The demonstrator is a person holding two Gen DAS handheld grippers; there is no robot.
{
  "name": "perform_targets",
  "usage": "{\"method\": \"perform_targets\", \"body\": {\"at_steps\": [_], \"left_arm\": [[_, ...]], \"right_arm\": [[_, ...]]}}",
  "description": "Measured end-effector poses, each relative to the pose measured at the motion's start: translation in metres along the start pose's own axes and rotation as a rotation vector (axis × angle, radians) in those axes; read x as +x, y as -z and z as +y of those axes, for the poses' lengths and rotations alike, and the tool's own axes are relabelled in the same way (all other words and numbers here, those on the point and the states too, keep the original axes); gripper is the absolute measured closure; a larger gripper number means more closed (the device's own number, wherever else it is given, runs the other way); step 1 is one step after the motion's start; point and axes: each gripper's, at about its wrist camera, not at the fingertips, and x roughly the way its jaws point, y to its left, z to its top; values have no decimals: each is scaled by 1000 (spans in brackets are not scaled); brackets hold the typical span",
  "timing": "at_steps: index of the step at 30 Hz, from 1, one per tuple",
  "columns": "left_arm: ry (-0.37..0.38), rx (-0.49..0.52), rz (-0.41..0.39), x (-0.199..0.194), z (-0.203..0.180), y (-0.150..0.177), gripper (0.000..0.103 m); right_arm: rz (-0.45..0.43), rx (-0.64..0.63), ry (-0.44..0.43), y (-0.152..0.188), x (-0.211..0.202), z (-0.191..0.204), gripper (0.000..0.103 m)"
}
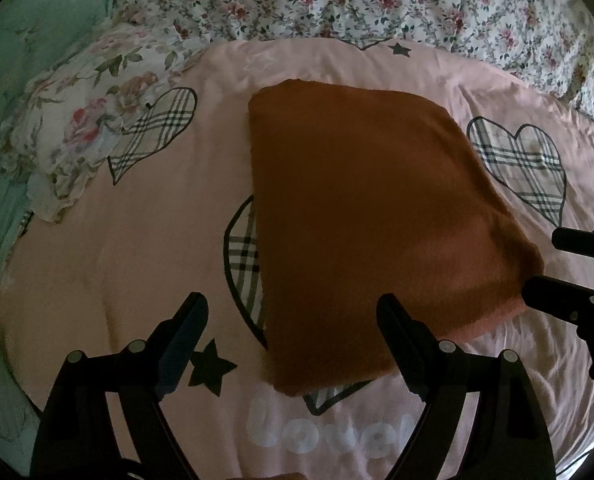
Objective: Fold small clothes
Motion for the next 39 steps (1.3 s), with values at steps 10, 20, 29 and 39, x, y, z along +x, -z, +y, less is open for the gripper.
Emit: {"method": "perform_targets", "body": {"at_steps": [10, 20, 29, 39], "left_arm": [[5, -6, 11, 7, -2, -7, 16], [7, -17, 18, 15, 0, -19, 16], [17, -16, 20, 19, -3, -23, 15], [28, -7, 12, 18, -6, -23, 15]], "right_arm": [[5, 10, -5, -11, 9, -5, 10], [9, 20, -8, -23, 16, -14, 10], [5, 25, -12, -29, 17, -17, 10], [5, 34, -18, -29, 20, -19, 10]]}}
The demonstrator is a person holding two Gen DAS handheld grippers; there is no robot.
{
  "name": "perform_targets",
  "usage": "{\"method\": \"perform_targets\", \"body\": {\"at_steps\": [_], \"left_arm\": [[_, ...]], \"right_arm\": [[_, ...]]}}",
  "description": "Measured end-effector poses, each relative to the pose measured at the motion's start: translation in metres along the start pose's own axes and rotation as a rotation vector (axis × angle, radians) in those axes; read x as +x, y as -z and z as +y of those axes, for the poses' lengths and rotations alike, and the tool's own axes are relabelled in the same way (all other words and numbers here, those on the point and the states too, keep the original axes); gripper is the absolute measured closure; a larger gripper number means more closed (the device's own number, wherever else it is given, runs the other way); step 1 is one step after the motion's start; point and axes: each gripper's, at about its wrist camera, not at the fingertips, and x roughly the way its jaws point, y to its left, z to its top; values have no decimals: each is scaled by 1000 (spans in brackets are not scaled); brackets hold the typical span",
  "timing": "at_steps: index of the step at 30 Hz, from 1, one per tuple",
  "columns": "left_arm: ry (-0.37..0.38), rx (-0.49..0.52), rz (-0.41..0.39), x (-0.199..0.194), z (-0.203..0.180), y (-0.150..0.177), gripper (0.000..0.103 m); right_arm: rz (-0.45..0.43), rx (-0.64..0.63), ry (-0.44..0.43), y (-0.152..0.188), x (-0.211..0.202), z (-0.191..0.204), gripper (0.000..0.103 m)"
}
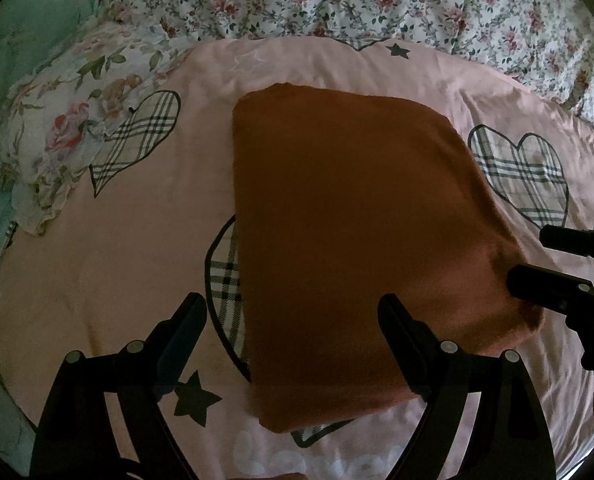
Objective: Fold small clothes
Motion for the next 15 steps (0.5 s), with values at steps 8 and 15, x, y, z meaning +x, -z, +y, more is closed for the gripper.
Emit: {"method": "perform_targets", "body": {"at_steps": [8, 15], "left_arm": [[8, -3, -8, -2, 0, 0, 15], [5, 12, -24, -6, -3, 1, 14]], "right_arm": [[2, 0, -1, 1, 1, 2, 10], [2, 1, -2, 1, 3, 3, 10]]}}
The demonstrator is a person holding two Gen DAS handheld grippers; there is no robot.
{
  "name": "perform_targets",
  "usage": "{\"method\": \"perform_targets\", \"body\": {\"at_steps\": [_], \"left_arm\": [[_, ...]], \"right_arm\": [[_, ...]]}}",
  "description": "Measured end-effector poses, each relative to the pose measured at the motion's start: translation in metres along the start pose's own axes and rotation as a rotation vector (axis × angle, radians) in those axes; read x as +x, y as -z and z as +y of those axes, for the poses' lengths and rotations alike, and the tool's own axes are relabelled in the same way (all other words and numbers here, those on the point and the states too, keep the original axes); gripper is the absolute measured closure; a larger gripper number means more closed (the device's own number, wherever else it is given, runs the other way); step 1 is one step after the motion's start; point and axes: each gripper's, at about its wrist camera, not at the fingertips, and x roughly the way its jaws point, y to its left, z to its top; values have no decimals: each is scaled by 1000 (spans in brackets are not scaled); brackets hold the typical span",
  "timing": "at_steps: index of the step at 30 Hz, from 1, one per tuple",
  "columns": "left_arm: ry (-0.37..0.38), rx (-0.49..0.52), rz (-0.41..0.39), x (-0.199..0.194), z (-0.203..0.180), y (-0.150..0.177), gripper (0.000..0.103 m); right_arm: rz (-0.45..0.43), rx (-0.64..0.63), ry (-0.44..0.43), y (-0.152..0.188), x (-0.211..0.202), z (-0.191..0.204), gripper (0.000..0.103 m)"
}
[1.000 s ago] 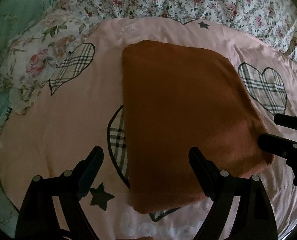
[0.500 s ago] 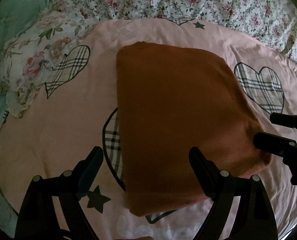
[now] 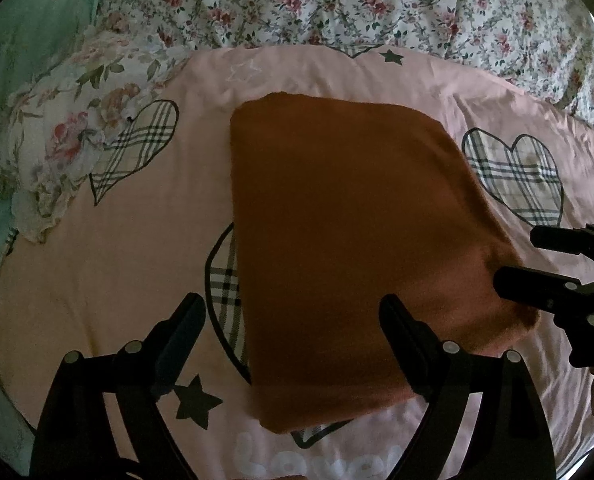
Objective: Fold small clothes
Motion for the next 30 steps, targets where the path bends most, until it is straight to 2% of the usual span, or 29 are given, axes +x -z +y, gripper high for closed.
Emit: {"method": "perform_targets", "body": {"at_steps": [30], "left_arm": [[2, -11, -1, 2, 4, -3, 13]], "right_arm": [[-4, 1, -3, -3, 1, 0, 10]]}}
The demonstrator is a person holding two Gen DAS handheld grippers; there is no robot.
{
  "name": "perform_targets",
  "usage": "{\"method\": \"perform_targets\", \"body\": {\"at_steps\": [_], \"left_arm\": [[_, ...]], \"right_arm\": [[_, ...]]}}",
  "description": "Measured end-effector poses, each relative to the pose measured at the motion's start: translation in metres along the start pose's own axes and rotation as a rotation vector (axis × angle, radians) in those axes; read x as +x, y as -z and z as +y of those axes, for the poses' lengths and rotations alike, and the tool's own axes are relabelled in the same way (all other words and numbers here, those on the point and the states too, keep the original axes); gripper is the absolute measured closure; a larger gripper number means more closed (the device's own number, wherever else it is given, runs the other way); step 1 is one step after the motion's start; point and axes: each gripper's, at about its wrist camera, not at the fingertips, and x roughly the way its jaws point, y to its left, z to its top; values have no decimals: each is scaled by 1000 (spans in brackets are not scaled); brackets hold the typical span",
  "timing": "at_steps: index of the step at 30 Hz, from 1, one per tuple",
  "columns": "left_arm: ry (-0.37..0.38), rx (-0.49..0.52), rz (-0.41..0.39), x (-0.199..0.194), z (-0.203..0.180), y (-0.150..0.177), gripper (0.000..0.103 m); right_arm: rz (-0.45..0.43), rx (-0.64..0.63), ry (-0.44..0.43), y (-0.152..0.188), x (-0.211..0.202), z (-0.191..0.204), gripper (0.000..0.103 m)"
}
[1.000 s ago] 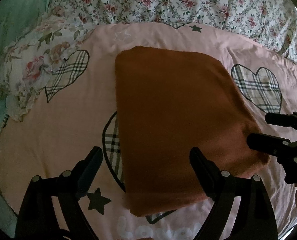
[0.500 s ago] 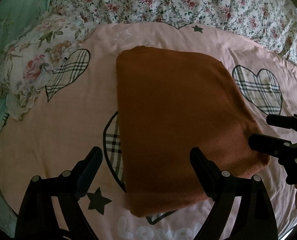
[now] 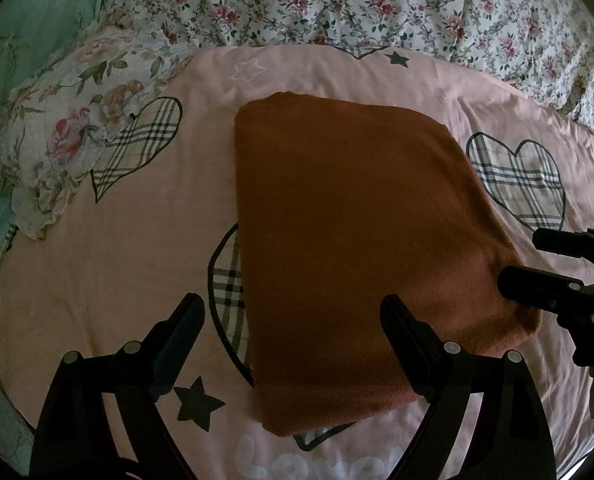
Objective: Fold small clothes
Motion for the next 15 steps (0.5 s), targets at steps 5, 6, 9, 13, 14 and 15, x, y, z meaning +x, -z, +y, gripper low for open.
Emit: {"method": "perform_targets", "body": {"at_steps": [5, 6, 9, 13, 14, 15], "left_arm": [[-1, -5, 1, 0, 1, -1, 13], [-1, -5, 1, 0, 1, -1, 13], [0, -5, 2, 0, 1, -1, 13], [1, -4, 0, 0, 1, -2, 13], [0, -5, 0, 0, 1, -1, 13], [1, -4, 0, 0, 2, -2, 13]], "right_arm": [[-2, 0, -1, -1, 0, -1, 10], [-2, 0, 0, -2, 0, 0, 10], [-3, 1, 0, -3, 0, 0, 10], [-2, -1, -2, -3, 0, -1, 10], [-3, -1, -1, -3, -1, -1, 10], [-4, 0, -2, -4, -1, -2, 10]]}}
